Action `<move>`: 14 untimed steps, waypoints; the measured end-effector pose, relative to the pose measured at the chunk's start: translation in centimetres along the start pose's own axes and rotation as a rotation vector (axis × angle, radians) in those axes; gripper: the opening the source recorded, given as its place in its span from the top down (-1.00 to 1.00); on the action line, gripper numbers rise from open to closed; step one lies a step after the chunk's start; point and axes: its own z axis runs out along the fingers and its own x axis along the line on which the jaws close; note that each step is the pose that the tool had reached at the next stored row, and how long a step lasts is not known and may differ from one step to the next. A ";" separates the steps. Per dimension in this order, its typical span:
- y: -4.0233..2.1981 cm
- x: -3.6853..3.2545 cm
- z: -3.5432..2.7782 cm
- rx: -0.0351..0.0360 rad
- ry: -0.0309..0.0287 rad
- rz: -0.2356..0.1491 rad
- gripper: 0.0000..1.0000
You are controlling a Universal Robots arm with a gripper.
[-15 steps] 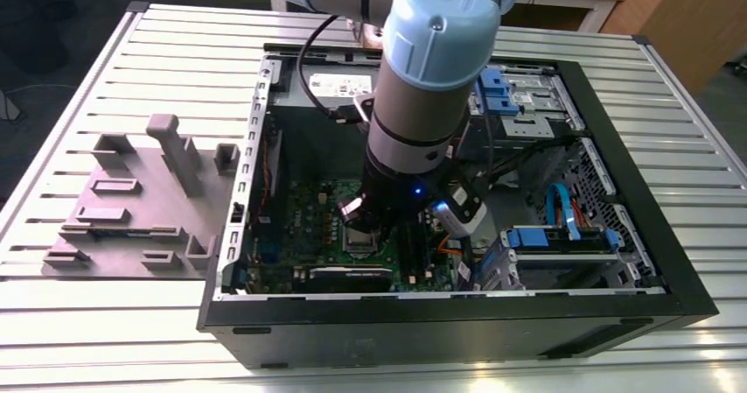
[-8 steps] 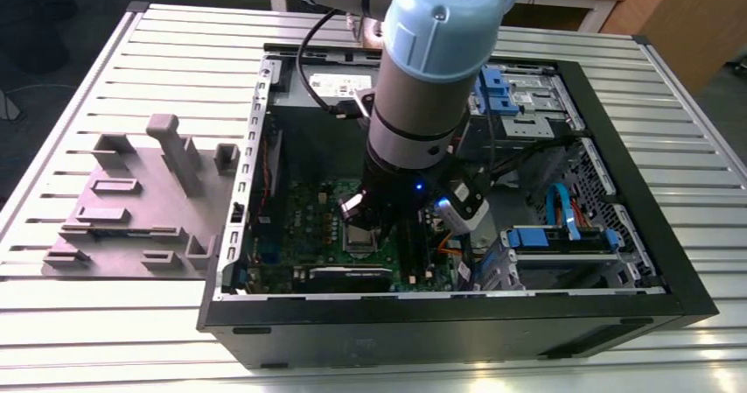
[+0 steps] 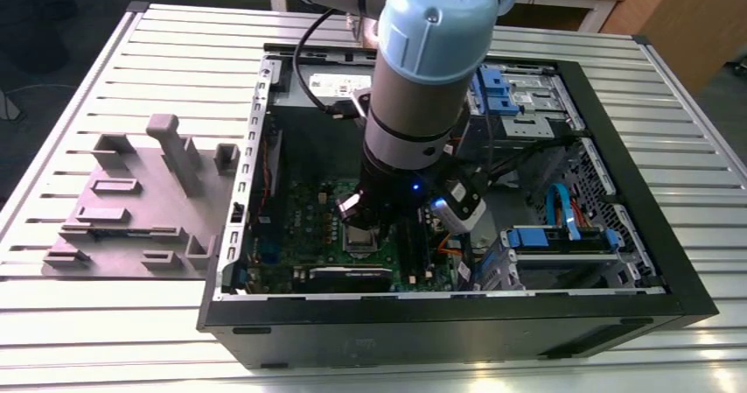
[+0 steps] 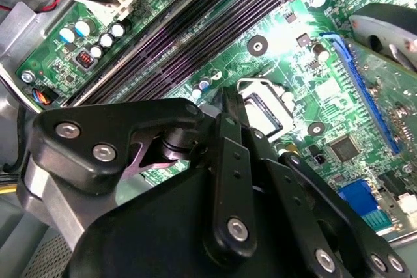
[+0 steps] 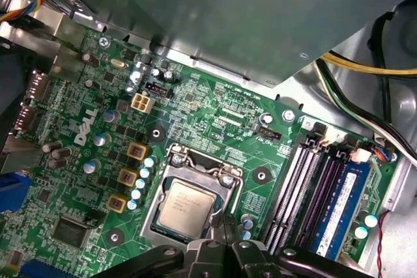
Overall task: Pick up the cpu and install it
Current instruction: 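Install the first cpu locking lever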
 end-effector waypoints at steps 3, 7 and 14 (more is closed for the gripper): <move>0.02 0.05 0.01 -0.0024 -0.0018 0.000 0.80; 0.05 0.16 0.01 -0.0057 -0.0044 0.000 0.80; 0.12 0.32 0.21 -0.0085 -0.0112 -0.001 0.80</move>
